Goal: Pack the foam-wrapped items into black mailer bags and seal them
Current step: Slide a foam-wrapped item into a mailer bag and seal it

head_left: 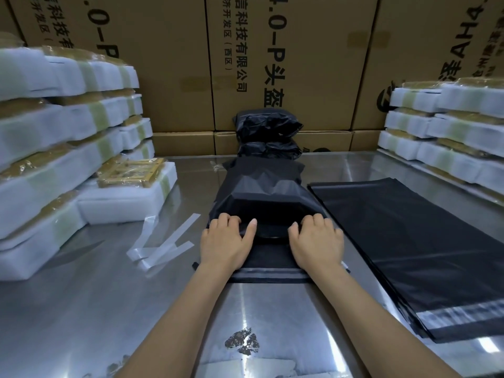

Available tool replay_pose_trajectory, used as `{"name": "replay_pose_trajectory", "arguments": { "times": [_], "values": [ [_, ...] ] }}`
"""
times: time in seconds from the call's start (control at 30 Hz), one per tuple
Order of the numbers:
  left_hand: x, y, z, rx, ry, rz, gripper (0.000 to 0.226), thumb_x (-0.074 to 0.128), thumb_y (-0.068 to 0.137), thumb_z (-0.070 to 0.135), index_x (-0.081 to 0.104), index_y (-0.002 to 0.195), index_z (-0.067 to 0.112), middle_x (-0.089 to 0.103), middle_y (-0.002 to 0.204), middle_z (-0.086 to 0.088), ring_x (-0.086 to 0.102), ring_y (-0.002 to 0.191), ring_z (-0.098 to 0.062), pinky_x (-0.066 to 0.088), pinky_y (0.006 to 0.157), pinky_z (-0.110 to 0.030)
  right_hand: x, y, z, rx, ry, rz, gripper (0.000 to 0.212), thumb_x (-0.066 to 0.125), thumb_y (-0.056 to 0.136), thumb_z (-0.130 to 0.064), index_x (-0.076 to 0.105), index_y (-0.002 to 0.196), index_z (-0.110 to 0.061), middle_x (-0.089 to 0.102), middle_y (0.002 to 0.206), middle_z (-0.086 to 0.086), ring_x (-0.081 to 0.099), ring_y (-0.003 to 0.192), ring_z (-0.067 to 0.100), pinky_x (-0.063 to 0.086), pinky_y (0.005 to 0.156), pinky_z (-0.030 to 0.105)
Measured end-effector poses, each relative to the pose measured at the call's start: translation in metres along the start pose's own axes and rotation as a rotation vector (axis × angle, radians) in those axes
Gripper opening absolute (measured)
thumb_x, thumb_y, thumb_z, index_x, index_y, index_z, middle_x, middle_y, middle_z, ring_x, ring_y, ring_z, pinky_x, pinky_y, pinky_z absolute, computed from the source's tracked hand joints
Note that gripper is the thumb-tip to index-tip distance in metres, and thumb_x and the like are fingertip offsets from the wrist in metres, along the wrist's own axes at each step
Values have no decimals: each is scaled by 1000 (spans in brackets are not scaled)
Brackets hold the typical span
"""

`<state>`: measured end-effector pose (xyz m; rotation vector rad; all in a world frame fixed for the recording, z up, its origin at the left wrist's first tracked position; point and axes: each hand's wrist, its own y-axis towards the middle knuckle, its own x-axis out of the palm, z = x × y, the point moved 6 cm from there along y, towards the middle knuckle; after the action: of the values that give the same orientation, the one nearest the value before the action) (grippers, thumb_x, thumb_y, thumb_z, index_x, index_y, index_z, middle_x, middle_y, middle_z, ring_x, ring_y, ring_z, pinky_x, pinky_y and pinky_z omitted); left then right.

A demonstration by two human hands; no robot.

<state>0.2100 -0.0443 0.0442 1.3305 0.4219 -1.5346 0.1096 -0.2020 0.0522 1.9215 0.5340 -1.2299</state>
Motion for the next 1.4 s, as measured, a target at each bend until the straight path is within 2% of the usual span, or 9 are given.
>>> {"name": "replay_pose_trajectory", "arguments": {
  "times": [0.2,0.4,0.53,0.63,0.77,0.93,1.1,1.27,1.4],
  "values": [
    [-16,-5,-27,-127,18,64,66,20,93,64,57,119,16,53,125,-3,45,118,-22,34,96,-38,-7,-5,21,117,-71,23,45,28,99,-40,59,113,-10,57,116,5,49,107,23,32,88,38],
    [-16,-7,-47,-7,-9,-182,85,42,73,80,43,138,24,42,136,6,36,129,-18,30,103,-39,-9,-6,39,135,83,-60,42,33,94,-37,56,124,-17,52,125,3,44,115,22,30,95,40],
    [-21,-3,-51,-48,-35,-115,67,51,75,57,49,133,23,47,132,6,41,125,-17,33,101,-34,-7,-7,45,126,123,-205,55,47,88,-47,44,138,-24,41,139,3,34,129,23,27,103,41],
    [-24,-3,-47,-15,-3,-43,45,51,87,33,52,131,21,50,128,3,45,121,-19,38,97,-35,-14,-6,50,136,155,-120,42,48,92,-28,51,133,-21,48,133,5,41,121,26,34,97,38],
    [-30,-4,-51,49,-63,-33,44,45,91,15,53,134,20,56,131,1,49,119,-20,43,94,-36,-16,-6,50,113,182,-105,43,43,94,-7,53,133,-21,50,130,5,43,117,26,39,91,36],
    [-34,-9,-46,104,80,-53,44,44,91,20,51,134,25,61,128,1,55,114,-23,42,90,-33,-17,-8,50,61,105,-120,49,40,95,-1,45,140,-20,47,133,6,42,120,25,39,73,33],
    [-36,-10,-55,90,197,-126,44,47,90,21,50,133,31,62,126,1,55,113,-23,35,100,-37,-16,-16,53,-3,76,-206,54,44,94,-2,37,145,-20,39,138,4,41,123,24,46,84,37],
    [-33,-9,-56,123,231,-217,46,41,95,23,40,141,29,42,142,10,43,126,-17,29,108,-50,-18,-16,50,-23,47,-213,54,44,95,-3,33,146,-17,37,142,5,36,127,24,41,82,32],
    [-30,-11,-54,94,269,-296,46,35,97,28,36,143,26,37,143,7,37,129,-20,26,109,-52,-19,-18,45,-30,30,-272,49,40,96,-6,34,144,-14,37,145,4,33,131,25,41,93,34]
  ]
}}
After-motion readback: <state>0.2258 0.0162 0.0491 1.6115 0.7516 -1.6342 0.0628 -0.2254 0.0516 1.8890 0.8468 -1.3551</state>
